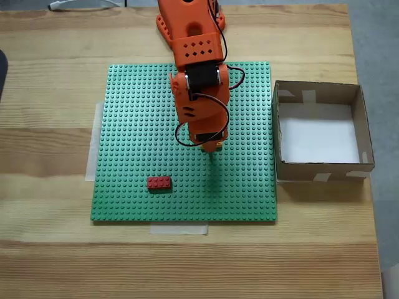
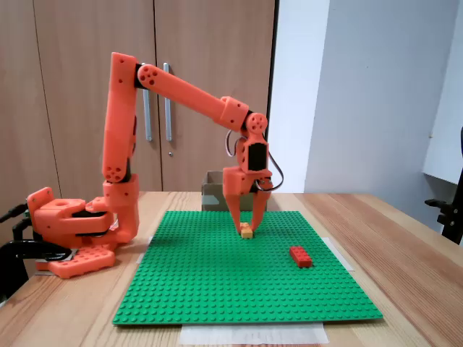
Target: Pick the yellow lego block and put it in the box.
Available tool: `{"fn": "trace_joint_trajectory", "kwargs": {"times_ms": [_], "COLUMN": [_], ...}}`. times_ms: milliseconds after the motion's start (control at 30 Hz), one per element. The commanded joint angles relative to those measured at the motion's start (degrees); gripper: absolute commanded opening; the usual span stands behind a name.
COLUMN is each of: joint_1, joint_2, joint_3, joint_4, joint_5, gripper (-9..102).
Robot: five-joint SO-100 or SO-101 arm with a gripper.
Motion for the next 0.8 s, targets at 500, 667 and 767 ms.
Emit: {"fn": "trace_joint_trajectory", "kwargs": {"times_ms": [500, 667, 767], "joint_1": [1.32, 2.64, 3.43], "joint_2": [4.39, 7.21, 9.40], "joint_3": [0.18, 0.44, 1.05], "joint_4": [-1.76, -1.93, -2.55], "joint_5": [1.32, 1.14, 0.97], "gripper": [-1, -1, -1]}}
